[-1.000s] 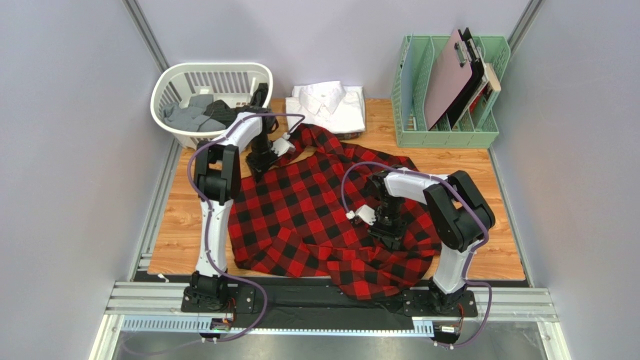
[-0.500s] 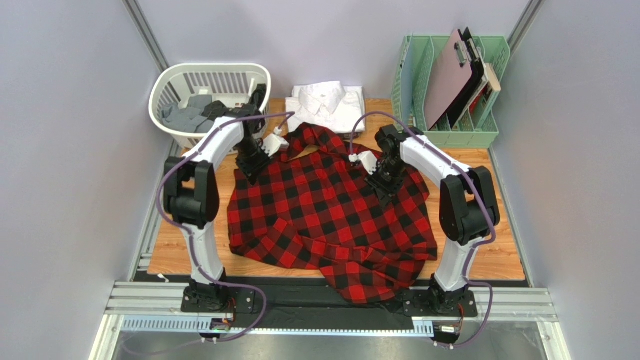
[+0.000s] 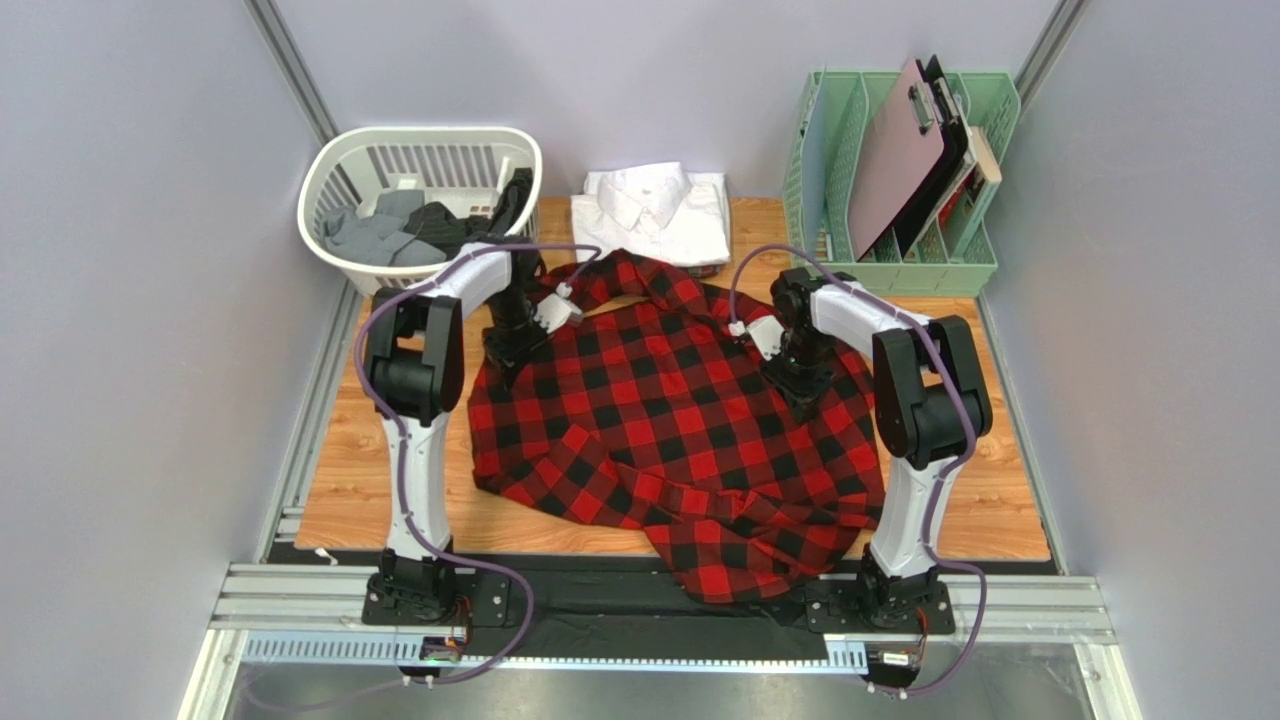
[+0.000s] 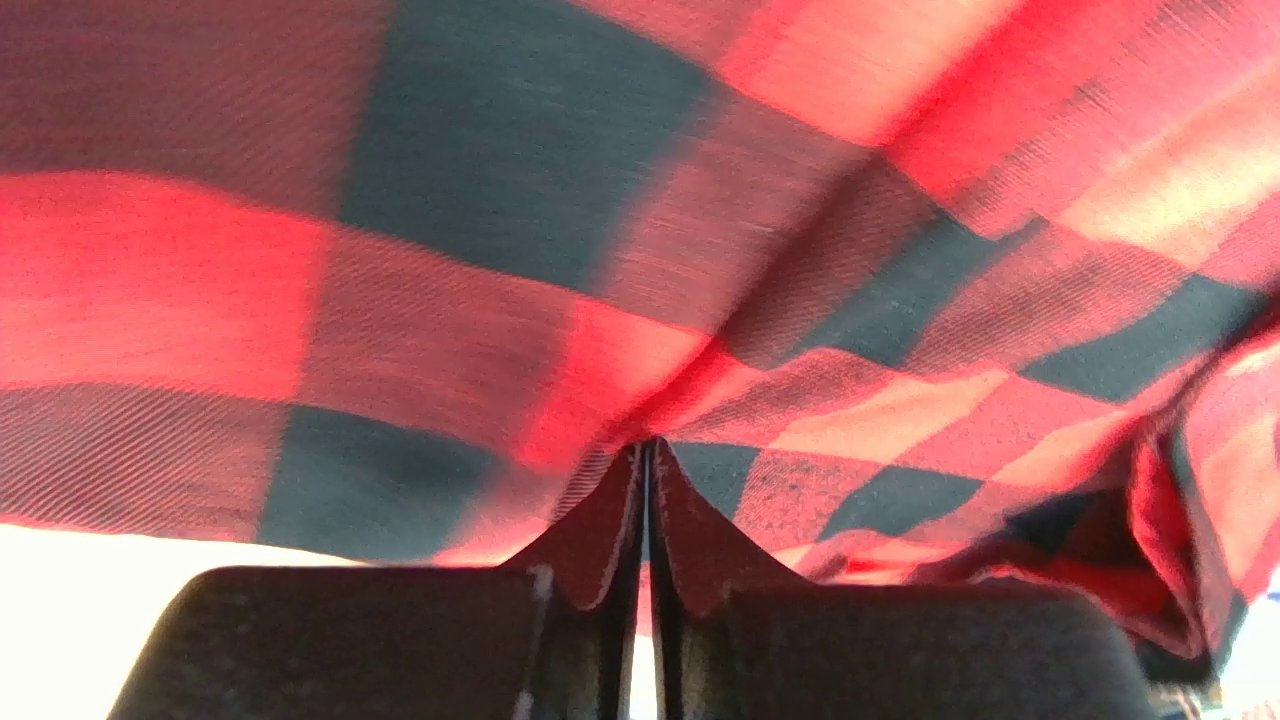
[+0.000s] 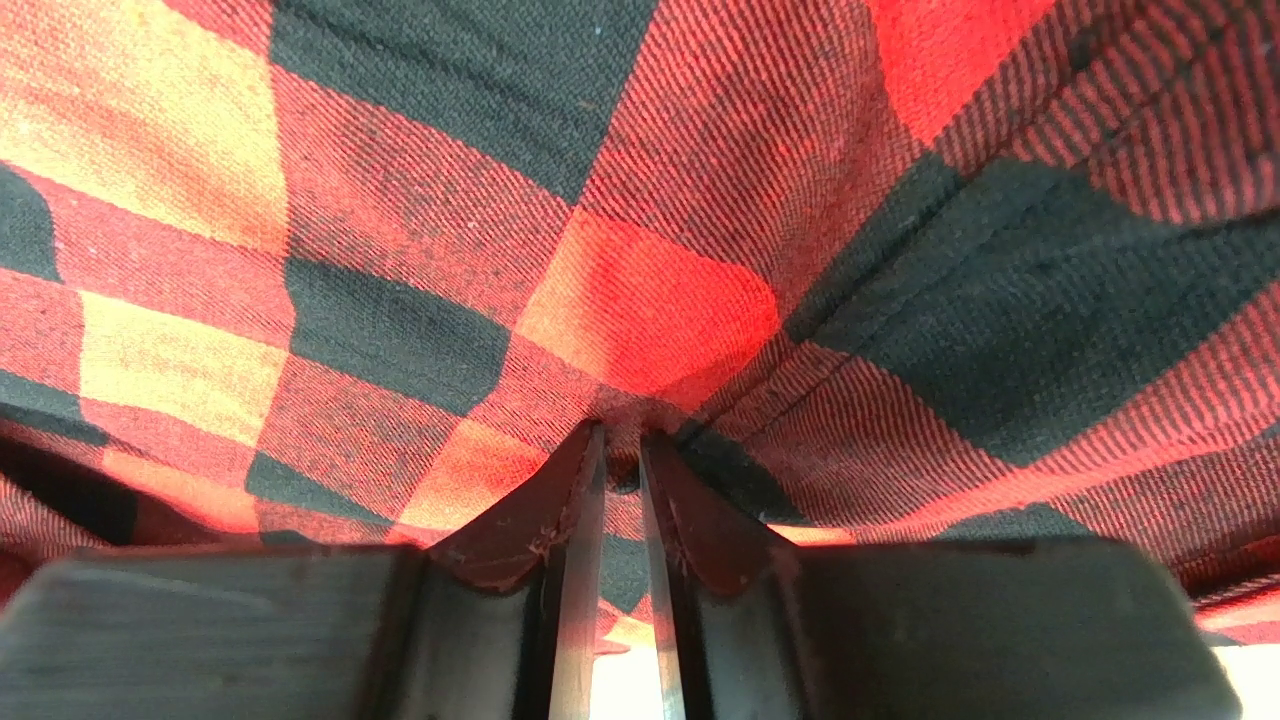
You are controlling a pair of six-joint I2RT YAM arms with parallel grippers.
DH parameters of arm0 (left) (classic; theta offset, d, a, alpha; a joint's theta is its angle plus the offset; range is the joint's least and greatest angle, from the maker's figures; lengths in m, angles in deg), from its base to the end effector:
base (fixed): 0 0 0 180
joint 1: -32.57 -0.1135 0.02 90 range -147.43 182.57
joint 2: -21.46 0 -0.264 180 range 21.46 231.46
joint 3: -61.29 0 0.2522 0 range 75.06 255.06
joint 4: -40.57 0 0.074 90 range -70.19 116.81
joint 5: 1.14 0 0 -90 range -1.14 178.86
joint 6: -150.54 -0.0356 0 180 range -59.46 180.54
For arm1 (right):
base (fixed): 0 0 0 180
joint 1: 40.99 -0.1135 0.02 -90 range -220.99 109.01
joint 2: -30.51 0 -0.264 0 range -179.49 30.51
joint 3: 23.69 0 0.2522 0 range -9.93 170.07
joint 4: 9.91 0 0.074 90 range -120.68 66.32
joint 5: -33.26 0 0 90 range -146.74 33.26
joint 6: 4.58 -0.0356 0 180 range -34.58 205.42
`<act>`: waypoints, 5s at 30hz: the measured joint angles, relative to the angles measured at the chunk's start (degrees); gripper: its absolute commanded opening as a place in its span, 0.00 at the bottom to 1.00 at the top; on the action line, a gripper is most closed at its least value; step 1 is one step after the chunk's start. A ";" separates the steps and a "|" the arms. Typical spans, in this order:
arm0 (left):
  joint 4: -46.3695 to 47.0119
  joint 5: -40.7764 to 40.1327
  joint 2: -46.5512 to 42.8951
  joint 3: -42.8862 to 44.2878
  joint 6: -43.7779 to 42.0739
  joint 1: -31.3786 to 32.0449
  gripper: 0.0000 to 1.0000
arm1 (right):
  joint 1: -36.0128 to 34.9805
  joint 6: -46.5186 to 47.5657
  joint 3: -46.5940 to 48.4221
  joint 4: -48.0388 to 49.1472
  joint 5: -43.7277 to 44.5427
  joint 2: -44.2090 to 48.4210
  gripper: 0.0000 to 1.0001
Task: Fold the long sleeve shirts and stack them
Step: Flatten the shirt out, then fold the shirt
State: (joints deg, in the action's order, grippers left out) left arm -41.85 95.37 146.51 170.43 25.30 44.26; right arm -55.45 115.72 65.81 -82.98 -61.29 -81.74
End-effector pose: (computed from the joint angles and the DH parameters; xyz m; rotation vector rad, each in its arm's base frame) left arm 0.3892 -0.0847 0.1523 -1.1891 -2.7708 0.2127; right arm 0.3299 0.0880 0.1514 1.1551 -2.8214 -0.1413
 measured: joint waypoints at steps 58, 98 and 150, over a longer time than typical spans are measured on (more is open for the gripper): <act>1.92 15.37 -24.48 -23.67 -29.49 31.08 0.00 | 2.10 -5.49 8.85 -6.25 -5.42 -5.95 0.31; 11.28 2.56 -21.40 -29.07 -10.12 11.06 0.15 | -6.05 -0.24 -15.54 -5.97 3.74 7.30 0.33; 21.35 26.45 -32.26 -17.97 1.81 -4.33 0.57 | -9.20 -12.28 43.28 22.53 -10.95 -25.27 0.54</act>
State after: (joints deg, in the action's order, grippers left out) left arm -20.50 121.81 114.25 152.46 27.11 39.93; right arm -64.65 103.44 109.09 -60.45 -72.24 -107.00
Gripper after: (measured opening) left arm 0.573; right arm 0.535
